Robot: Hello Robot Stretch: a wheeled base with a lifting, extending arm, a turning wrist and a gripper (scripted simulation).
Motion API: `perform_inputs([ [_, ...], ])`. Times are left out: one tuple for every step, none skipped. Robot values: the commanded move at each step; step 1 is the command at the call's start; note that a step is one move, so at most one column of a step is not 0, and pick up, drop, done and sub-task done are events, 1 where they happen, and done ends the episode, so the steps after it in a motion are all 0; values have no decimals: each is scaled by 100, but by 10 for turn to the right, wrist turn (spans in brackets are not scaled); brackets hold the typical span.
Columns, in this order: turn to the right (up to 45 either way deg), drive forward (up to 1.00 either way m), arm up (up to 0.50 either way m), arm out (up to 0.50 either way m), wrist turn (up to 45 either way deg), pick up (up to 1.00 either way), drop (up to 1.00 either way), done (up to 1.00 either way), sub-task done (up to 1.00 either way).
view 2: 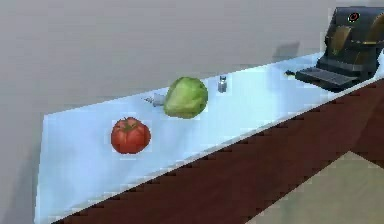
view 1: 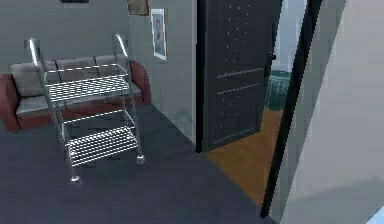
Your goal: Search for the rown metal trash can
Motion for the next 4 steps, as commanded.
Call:
perform_inputs([
  [0,30,0,0,0,0,0,0,0],
  [90,0,0,0,0,0,0,0,0],
  [0,100,0,0,0,0,0,0,0],
  [210,0,0,0,0,0,0,0,0],
])
